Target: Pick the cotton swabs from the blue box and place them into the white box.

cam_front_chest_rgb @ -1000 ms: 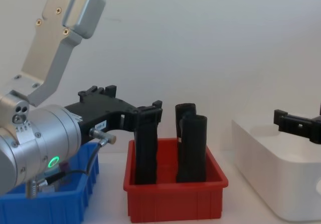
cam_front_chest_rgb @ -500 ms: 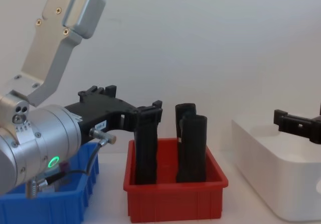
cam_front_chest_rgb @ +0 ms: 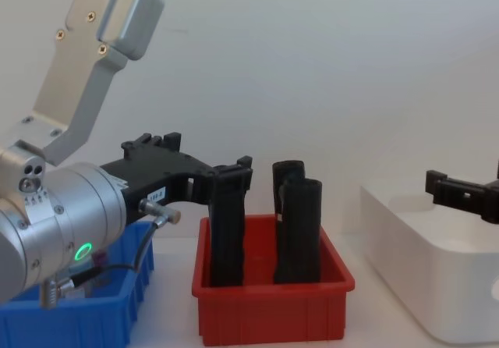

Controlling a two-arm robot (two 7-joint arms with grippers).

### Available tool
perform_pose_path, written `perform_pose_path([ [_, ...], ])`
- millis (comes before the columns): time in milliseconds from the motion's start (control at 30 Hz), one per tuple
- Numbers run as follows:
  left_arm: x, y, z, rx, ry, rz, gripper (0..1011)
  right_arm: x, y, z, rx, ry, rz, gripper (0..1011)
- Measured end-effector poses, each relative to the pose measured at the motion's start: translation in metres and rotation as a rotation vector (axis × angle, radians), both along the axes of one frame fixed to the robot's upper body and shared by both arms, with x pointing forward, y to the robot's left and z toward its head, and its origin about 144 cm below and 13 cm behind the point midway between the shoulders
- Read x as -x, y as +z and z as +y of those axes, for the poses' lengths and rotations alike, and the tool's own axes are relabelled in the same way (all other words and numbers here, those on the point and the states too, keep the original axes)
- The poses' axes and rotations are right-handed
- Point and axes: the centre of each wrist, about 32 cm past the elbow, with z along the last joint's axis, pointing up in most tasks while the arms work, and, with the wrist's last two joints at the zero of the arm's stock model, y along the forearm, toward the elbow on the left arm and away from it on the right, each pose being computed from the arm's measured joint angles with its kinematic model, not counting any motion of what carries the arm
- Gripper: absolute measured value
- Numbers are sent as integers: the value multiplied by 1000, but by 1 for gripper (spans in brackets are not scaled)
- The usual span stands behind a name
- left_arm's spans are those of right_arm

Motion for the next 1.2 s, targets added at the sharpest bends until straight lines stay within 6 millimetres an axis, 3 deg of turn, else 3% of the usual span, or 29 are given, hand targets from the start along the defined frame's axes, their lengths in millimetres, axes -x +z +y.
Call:
perform_pose_path([
  [1200,0,0,0,0,0,0,1000,0,0,0,0,0,0,1002],
])
